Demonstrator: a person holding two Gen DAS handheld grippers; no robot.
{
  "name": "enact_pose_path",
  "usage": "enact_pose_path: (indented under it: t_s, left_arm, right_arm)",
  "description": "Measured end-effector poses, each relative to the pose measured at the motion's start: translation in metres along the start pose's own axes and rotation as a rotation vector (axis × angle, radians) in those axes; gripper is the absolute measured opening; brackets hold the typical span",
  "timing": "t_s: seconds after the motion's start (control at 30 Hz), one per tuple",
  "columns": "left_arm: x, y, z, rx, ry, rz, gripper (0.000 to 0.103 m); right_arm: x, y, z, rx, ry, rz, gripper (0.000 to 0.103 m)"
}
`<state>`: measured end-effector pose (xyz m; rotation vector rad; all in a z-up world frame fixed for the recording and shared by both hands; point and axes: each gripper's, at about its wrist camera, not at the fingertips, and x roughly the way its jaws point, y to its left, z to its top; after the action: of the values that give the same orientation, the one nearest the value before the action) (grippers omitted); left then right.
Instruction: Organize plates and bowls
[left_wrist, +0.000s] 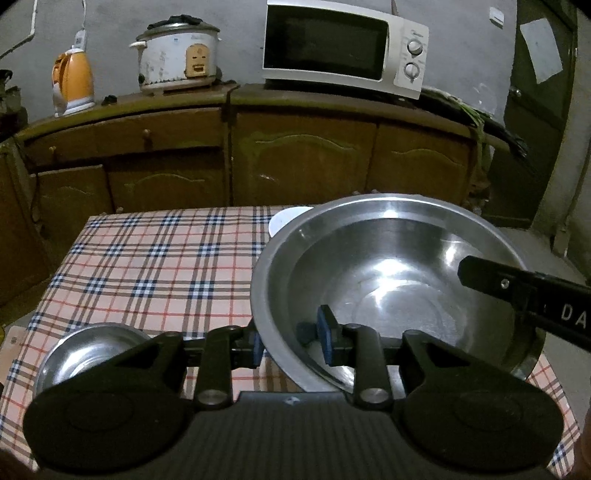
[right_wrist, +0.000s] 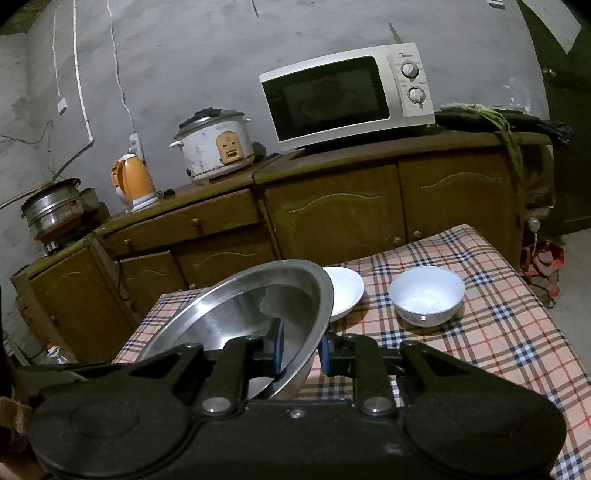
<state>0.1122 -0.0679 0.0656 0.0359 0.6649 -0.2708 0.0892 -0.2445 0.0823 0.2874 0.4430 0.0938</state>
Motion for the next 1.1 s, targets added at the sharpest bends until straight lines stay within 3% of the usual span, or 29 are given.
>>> enact_pose_path:
  t_s: [1.1]
  left_arm:
    - [0.019,-0.034,-0.031,0.027,0.079,-0.062,0.029]
  right_arm:
    - [-0.014,-0.050,-0.035,0.059,0.040,-0.070,0.025]
